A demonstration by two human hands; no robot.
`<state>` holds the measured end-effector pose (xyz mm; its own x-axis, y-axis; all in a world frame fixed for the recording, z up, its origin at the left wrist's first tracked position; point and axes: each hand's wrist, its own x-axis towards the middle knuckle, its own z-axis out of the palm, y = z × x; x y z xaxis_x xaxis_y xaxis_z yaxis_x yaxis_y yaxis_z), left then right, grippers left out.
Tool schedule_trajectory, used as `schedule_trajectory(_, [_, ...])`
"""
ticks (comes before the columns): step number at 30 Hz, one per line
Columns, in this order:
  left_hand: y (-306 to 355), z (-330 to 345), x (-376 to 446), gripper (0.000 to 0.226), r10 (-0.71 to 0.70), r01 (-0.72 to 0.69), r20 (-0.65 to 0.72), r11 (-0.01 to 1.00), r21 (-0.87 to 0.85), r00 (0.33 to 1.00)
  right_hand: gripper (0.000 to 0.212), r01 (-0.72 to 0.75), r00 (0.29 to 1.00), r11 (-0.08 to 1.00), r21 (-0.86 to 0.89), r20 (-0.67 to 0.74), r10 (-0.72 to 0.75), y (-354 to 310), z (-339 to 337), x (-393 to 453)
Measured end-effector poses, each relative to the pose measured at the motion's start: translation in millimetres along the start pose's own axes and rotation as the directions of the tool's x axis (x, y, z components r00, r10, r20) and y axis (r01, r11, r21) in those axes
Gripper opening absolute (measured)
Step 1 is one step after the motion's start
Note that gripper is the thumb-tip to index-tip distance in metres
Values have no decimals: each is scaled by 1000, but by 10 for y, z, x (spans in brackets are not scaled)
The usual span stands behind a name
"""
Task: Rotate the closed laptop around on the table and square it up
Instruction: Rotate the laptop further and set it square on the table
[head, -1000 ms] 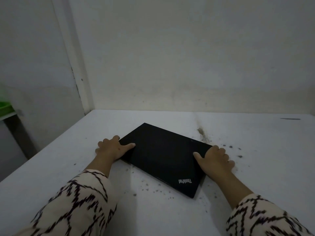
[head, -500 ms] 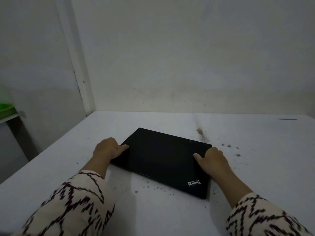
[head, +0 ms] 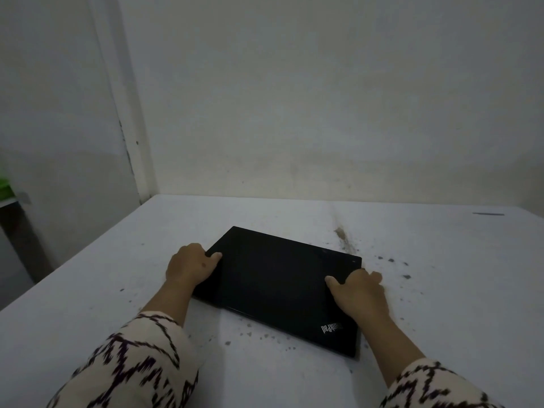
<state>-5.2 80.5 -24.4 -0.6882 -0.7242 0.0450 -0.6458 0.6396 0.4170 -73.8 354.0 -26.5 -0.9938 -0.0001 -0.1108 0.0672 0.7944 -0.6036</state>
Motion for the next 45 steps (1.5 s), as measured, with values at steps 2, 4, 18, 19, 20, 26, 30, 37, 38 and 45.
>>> schedule_trajectory(2, [-8,18,-6,52,-12,12,-20,1000,-18,1000,52,-31,1000,999,37,4,31,-12,-5,-6])
schedule_trajectory(4, [-8,27,-18,53,-30,29,-27,999,-34,999,49,-52,999,996,74,4,52,-21,-9,-10])
schedule_trajectory(18, [322,121,-122,46,-152,146,-20,969,-198,988,60,-53,999,990,129,10,52,38,-293,366])
schedule_trajectory(19, [379,137,-109,46,-146,140,-18,969,-203,989,61,-59,998,990,125,15,57,55,-334,418])
schedule_trajectory(20, [433,144,-113,45,-143,138,-8,968,-210,990,63,-62,998,992,113,22,60,73,-378,464])
schedule_trajectory(26, [814,228,-185,44,-101,106,35,974,-201,994,64,-62,998,993,103,28,59,179,-656,779])
schedule_trajectory(30, [1050,324,-215,45,-96,104,55,978,-179,994,63,-55,997,993,101,53,50,268,-826,950])
schedule_trajectory(37, [1319,490,-228,46,-99,110,67,979,-175,993,65,-58,996,994,97,79,50,426,-994,1219])
schedule_trajectory(38, [1353,508,-240,46,-97,107,68,980,-168,993,65,-56,996,994,95,77,49,442,-1016,1255])
schedule_trajectory(45, [1588,573,-305,38,-93,107,100,983,-147,991,67,-60,995,995,77,82,54,570,-1108,1473])
